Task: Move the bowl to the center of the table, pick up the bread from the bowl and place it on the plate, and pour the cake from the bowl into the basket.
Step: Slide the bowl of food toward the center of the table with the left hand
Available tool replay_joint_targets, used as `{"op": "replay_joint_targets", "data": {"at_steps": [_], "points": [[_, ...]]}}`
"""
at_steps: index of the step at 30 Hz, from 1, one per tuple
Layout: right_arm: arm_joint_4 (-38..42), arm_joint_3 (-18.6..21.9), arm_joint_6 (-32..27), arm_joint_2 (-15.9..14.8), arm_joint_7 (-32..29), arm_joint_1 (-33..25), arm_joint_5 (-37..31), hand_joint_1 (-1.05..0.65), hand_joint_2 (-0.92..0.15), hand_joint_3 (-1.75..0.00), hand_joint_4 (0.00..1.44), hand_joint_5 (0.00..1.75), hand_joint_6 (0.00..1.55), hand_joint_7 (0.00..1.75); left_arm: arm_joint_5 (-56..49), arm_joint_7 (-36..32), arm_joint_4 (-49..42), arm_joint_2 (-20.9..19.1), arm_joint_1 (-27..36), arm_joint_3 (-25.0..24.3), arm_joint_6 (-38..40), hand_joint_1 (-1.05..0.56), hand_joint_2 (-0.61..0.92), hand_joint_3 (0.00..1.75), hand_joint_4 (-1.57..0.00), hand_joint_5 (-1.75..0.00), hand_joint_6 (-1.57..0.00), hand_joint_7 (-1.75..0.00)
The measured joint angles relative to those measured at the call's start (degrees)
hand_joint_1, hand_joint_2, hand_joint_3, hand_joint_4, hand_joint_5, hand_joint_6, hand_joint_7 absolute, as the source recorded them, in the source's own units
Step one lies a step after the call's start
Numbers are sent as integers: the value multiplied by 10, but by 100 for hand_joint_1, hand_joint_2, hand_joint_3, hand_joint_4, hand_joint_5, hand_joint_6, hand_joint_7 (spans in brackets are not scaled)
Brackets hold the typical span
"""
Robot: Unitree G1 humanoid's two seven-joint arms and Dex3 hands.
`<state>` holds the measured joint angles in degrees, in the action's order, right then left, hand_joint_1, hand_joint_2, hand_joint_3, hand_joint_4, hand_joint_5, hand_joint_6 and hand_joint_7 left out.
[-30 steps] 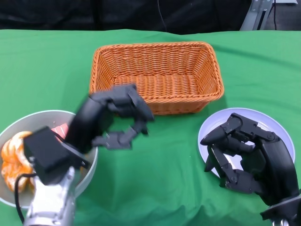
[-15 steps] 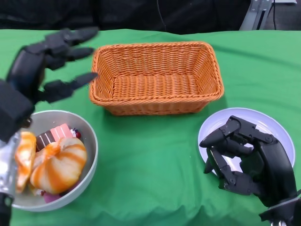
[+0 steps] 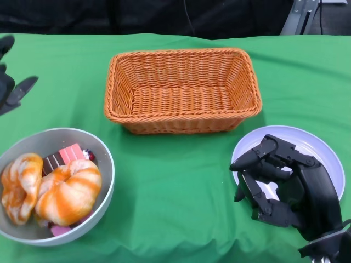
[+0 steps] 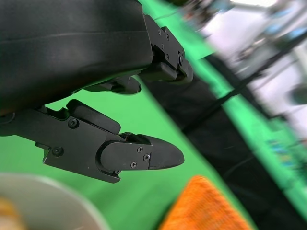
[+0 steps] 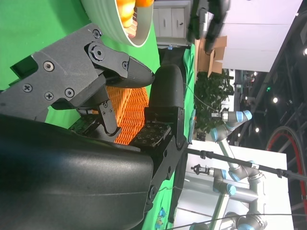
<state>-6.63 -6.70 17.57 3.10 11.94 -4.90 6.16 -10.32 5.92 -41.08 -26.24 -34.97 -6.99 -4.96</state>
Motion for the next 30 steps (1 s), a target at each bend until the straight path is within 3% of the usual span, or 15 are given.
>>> {"op": "replay_joint_targets", "data": {"at_steps": [8,19,26,30], "points": [[0,-2,2,-1,-2,0,-5,-11,-58,-97,83,149,75,114,63,62,74,-12,48,-24,47,-57,92,53,-21,-2,-20,0],[3,-5,4,-2,-1,-2,-3,-11,-59,-96,81,149,75,113,88,87,180,-39,133,-40,96,-54,92,57,-23,-3,-20,-1],[3,-5,4,-6,1,-4,-1,-9,-61,-93,79,150,75,113,137,104,238,-39,206,-79,111,-57,92,51,-35,-8,-30,-5],[4,-6,4,-7,2,-4,-2,-9,-61,-93,80,150,75,113,144,104,261,-36,237,-90,112,-55,92,51,-32,-6,-29,-3]]}}
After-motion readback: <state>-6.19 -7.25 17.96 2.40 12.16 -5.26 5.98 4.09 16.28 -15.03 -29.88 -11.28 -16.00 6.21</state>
